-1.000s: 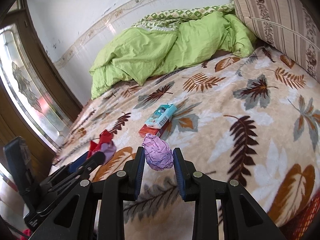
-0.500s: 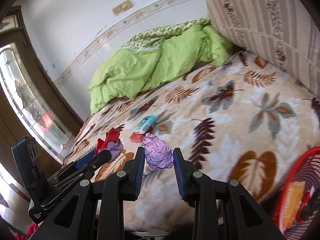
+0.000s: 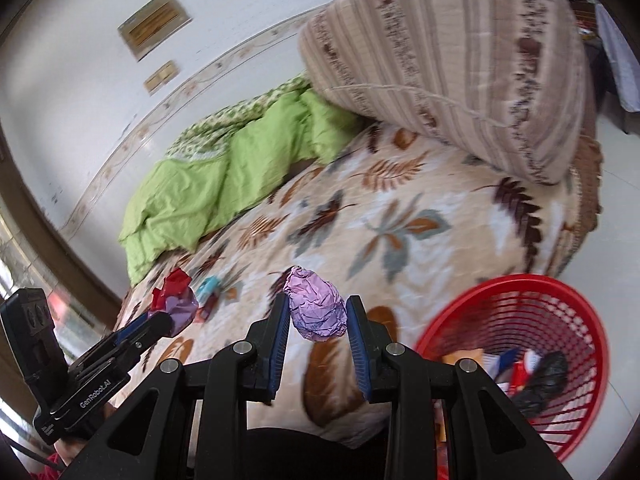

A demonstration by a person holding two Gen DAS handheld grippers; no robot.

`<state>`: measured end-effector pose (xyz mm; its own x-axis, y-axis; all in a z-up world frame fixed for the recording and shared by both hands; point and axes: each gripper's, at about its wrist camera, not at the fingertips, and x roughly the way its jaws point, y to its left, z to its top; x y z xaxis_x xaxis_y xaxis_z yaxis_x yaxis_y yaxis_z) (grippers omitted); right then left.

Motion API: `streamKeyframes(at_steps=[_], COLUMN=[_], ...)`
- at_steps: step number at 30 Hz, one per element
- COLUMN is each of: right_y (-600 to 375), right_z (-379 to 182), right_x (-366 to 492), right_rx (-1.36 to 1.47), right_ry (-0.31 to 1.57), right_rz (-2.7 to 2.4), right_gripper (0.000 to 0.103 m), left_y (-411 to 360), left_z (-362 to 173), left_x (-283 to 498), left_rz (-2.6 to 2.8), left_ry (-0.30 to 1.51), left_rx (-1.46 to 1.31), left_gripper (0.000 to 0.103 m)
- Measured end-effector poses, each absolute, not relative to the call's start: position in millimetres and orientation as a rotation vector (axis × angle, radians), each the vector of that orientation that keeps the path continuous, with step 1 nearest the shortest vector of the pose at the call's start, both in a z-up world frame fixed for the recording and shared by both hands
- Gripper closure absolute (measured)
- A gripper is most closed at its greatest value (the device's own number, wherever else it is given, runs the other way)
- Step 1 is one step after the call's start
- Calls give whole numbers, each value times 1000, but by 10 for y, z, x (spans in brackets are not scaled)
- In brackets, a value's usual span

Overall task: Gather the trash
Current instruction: 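Carry both items over the red basket and open both tools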

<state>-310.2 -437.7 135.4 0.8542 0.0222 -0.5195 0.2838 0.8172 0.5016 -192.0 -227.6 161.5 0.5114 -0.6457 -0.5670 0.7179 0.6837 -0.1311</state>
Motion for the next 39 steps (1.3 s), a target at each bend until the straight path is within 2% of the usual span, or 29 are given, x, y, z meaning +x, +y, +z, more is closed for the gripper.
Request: streamKeyframes(at_steps=[12, 13, 15, 17, 18, 26, 39], right_y=[-5122, -5168, -5243, -5296, -5315, -5243, -4409], right_z=[1139, 1111, 1049, 1002, 989, 1078, 1172], right_x=[-3720, -3757, -3807, -3839, -3859, -3765, -2831], right_rx=[685, 691, 698, 710, 714, 696, 589], right_ry=[540, 544, 565, 586, 585, 571, 644], right_rz=[-364, -379, -422, -444, -449, -442, -196], right_gripper=[72, 71, 70, 60, 59, 59, 57], left_y=[-3464, -3555, -3702, -3751, -3748, -3395, -2159], left_z=[1409, 1384, 1324, 1290, 1283, 1361, 1349], left_x=[-2321, -2357, -2407, -2417, -2417, -2177, -1388], left_rz=[-1128, -1147, -1181, -1190, -1190, -1111, -843], left_ry=[802, 814, 849, 873, 879, 859, 834], left_rx=[200, 209, 222, 219, 210, 148, 19], left_gripper=[64, 63, 51, 51, 51, 47, 43])
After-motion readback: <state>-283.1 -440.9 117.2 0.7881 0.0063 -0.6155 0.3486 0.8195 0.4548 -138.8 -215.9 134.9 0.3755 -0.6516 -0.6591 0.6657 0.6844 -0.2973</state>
